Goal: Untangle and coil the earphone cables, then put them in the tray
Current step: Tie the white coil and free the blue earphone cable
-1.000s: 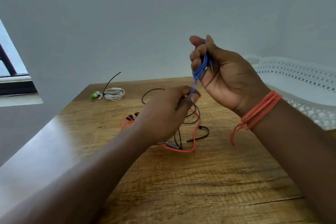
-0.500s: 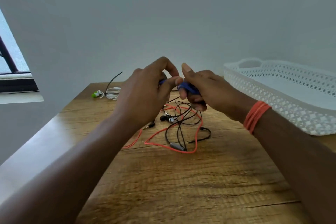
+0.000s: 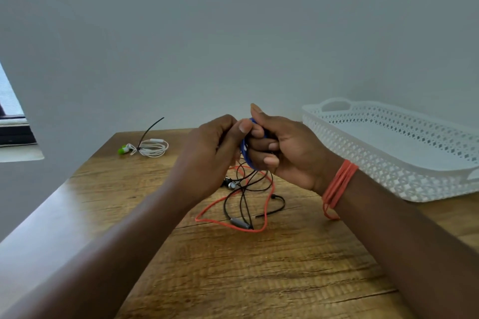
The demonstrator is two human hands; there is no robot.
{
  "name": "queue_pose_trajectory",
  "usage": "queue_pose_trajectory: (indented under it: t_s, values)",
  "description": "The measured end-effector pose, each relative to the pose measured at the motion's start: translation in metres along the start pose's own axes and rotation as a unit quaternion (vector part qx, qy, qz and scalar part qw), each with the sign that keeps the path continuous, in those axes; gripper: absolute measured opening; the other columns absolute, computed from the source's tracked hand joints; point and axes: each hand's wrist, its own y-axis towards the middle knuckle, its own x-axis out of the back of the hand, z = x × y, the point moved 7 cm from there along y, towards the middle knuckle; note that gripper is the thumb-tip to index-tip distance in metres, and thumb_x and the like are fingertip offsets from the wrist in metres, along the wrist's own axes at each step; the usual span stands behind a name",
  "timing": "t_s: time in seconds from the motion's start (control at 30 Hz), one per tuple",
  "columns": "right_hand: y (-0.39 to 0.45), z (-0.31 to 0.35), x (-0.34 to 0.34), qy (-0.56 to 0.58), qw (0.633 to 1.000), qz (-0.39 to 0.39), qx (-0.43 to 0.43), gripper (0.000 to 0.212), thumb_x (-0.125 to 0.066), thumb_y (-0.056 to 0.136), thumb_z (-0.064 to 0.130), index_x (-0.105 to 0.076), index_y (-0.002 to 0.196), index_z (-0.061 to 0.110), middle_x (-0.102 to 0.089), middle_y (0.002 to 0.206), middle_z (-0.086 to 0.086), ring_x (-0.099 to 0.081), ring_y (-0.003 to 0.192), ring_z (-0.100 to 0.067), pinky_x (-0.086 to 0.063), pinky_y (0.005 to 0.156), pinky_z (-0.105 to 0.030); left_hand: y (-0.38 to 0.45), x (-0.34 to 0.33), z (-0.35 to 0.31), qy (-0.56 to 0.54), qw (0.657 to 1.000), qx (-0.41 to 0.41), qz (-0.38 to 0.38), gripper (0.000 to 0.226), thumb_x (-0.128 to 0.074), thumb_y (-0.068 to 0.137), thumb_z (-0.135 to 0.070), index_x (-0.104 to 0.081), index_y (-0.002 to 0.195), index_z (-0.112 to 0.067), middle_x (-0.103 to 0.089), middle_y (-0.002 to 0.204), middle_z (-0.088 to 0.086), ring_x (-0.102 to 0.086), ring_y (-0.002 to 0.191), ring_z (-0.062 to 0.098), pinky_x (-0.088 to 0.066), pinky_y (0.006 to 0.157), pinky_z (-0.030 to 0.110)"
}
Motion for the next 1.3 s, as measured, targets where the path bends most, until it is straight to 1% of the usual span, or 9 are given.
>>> queue_pose_trajectory:
  t_s: [0.07, 0.17, 0.33, 0.47, 0.53, 0.7, 0.87, 1.07, 1.3]
  values:
    - [0.000, -0.002, -0.001, 0.017, 1.000, -0.011, -0.004, 0.046, -0.039, 0.102, 0.038, -0.047, 0.064, 0.013, -0.028, 0.044, 0.006, -0.031, 0.037, -0.011, -0.032, 0.042, -0.020, -0.001, 0.001, 0.000, 0.031, 0.999, -0.015, -0.013, 0.044, -0.037, 0.099, -0.048, -0.059, 0.087, -0.012, -0.057, 0.067, 0.008, -0.054, 0.064, 0.024, -0.046, 0.062, 0.048]
    - [0.001, -0.005, 0.002, 0.008, 0.998, -0.067, -0.007, 0.046, -0.044, 0.100, 0.037, -0.052, 0.062, 0.012, -0.031, 0.042, 0.005, -0.035, 0.036, -0.011, -0.033, 0.041, -0.019, -0.003, 0.003, 0.002, 0.090, 0.994, -0.032, -0.051, 0.036, -0.037, 0.101, -0.043, -0.055, 0.080, -0.020, -0.052, 0.066, -0.001, -0.050, 0.061, 0.014, -0.041, 0.054, 0.036]
    - [0.003, -0.012, 0.008, -0.035, 0.989, -0.141, 0.009, 0.044, -0.052, 0.097, 0.036, -0.054, 0.058, 0.015, -0.032, 0.042, 0.004, -0.037, 0.037, -0.012, -0.030, 0.037, -0.019, -0.005, -0.006, 0.007, 0.100, 0.994, -0.006, -0.043, 0.029, -0.040, 0.102, -0.036, -0.049, 0.075, -0.030, -0.049, 0.063, -0.007, -0.047, 0.058, 0.006, -0.031, 0.050, 0.019]
    - [0.004, -0.014, 0.005, -0.014, 0.996, -0.085, -0.005, 0.045, -0.042, 0.102, 0.036, -0.041, 0.061, 0.016, -0.028, 0.043, 0.004, -0.031, 0.037, -0.010, -0.025, 0.038, -0.019, -0.008, -0.009, 0.008, 0.042, 0.998, 0.026, -0.025, 0.024, -0.038, 0.101, -0.041, -0.052, 0.097, -0.023, -0.060, 0.074, -0.007, -0.057, 0.064, 0.006, -0.049, 0.058, 0.035]
    - [0.003, -0.016, 0.005, -0.010, 0.997, -0.075, -0.012, 0.046, -0.040, 0.102, 0.036, -0.039, 0.061, 0.017, -0.028, 0.043, 0.004, -0.031, 0.036, -0.010, -0.024, 0.038, -0.020, -0.009, -0.012, 0.009, 0.052, 0.998, 0.026, -0.001, 0.027, -0.035, 0.101, -0.043, -0.052, 0.100, -0.022, -0.064, 0.080, -0.008, -0.060, 0.070, 0.008, -0.051, 0.063, 0.042]
    - [0.003, -0.021, 0.004, -0.009, 0.995, -0.095, -0.016, 0.045, -0.042, 0.102, 0.036, -0.040, 0.061, 0.017, -0.029, 0.042, 0.005, -0.032, 0.035, -0.010, -0.026, 0.035, -0.018, -0.007, -0.007, 0.006, 0.162, 0.987, 0.000, 0.004, 0.033, -0.032, 0.100, -0.044, -0.049, 0.085, -0.020, -0.053, 0.065, -0.006, -0.052, 0.062, 0.013, -0.038, 0.053, 0.035]
    - [0.002, -0.022, 0.009, -0.026, 0.984, -0.176, -0.009, 0.050, -0.050, 0.098, 0.034, -0.047, 0.051, 0.017, -0.029, 0.043, 0.002, -0.032, 0.038, -0.013, -0.027, 0.038, -0.020, -0.007, -0.003, -0.001, 0.265, 0.964, -0.015, -0.028, 0.028, -0.035, 0.101, -0.041, -0.049, 0.083, -0.025, -0.048, 0.064, -0.008, -0.046, 0.062, 0.015, -0.025, 0.048, 0.027]
    - [0.000, -0.017, 0.014, -0.065, 0.971, -0.232, 0.011, 0.046, -0.052, 0.097, 0.030, -0.045, 0.054, 0.016, -0.034, 0.040, 0.002, -0.035, 0.035, -0.013, -0.027, 0.037, -0.020, -0.004, -0.010, 0.002, 0.253, 0.966, -0.038, -0.035, 0.027, -0.035, 0.101, -0.037, -0.049, 0.084, -0.022, -0.051, 0.069, -0.006, -0.048, 0.065, 0.019, -0.029, 0.053, 0.035]
    - [0.005, -0.015, 0.022, -0.092, 0.963, -0.249, 0.037, 0.036, -0.056, 0.097, 0.034, -0.053, 0.068, 0.012, -0.045, 0.052, -0.002, -0.044, 0.043, -0.013, -0.034, 0.039, -0.021, 0.002, -0.013, 0.010, 0.243, 0.968, -0.060, -0.015, 0.025, -0.035, 0.101, -0.035, -0.044, 0.080, -0.024, -0.047, 0.065, -0.007, -0.045, 0.061, 0.010, -0.029, 0.052, 0.034]
